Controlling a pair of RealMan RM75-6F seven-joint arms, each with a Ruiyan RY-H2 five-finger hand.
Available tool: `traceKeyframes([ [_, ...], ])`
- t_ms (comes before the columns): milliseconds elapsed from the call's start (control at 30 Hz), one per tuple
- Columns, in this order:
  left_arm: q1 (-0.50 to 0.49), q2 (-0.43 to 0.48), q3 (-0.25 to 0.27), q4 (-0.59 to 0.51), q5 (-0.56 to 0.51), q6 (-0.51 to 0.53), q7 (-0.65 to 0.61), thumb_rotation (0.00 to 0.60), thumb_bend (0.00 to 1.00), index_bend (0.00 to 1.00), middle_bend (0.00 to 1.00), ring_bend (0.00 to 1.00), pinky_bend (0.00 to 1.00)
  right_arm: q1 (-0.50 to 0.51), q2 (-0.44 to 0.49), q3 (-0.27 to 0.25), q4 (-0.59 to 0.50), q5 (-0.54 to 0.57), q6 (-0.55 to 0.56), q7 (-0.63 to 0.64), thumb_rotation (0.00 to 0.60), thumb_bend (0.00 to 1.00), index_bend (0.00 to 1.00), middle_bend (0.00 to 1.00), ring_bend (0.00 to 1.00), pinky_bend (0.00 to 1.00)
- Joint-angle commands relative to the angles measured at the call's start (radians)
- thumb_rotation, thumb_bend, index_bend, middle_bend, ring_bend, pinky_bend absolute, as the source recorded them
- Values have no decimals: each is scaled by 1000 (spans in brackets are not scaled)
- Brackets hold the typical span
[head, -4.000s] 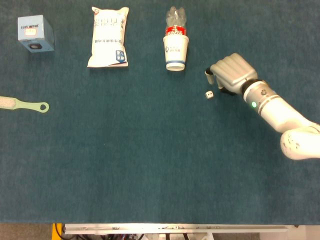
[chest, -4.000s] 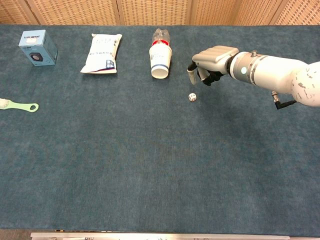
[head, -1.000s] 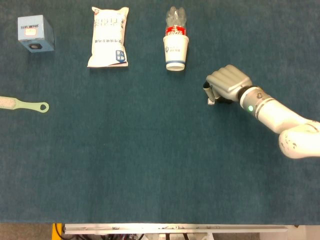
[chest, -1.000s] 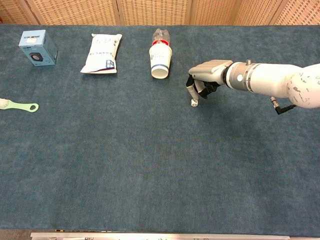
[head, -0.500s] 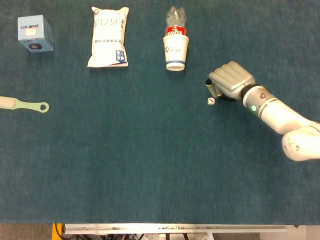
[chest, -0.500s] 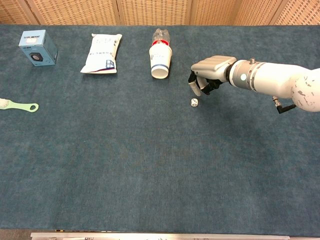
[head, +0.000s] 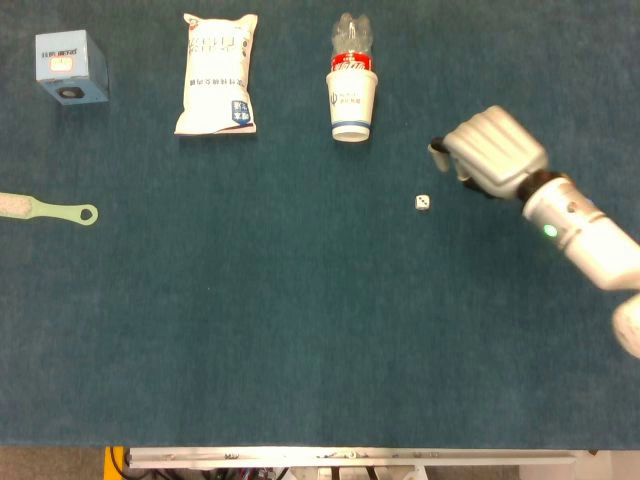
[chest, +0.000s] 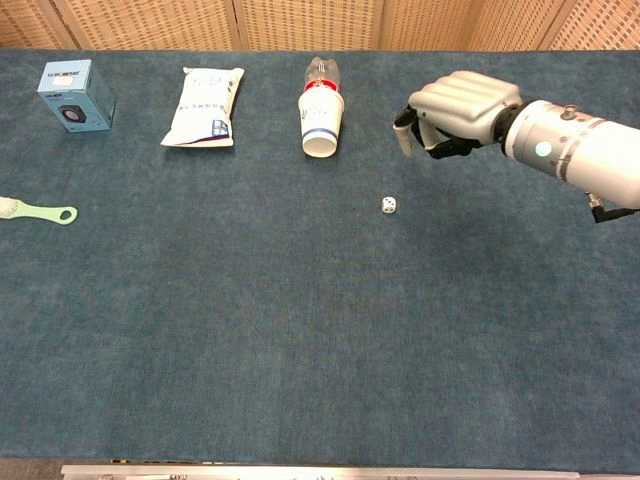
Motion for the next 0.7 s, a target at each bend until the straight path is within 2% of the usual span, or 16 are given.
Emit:
traceKeyframes([
  [33,-5,6,-4,-21,4,5,15,600,90,486,455,406,513,-98,84,-23,-86,-143,142,44,600,1000,488,705,790,883],
  [367,-26,35,-19,-132,25,24,85,600,89,453,453,405,513,-299,210,-100,-151,-447,417,162,600,1000,446,567,618,857],
  [567,-40,48,-31,-195,35,30,118,600,89,448,452,405,513,-416,238,-136,-101,-579,569,163,600,1000,400,499,539,807],
  [700,-48,57,-34,-241,44,32,149,600,89,452,418,401,513,-491,213,-142,-20,-661,671,191,600,1000,393,489,527,791],
])
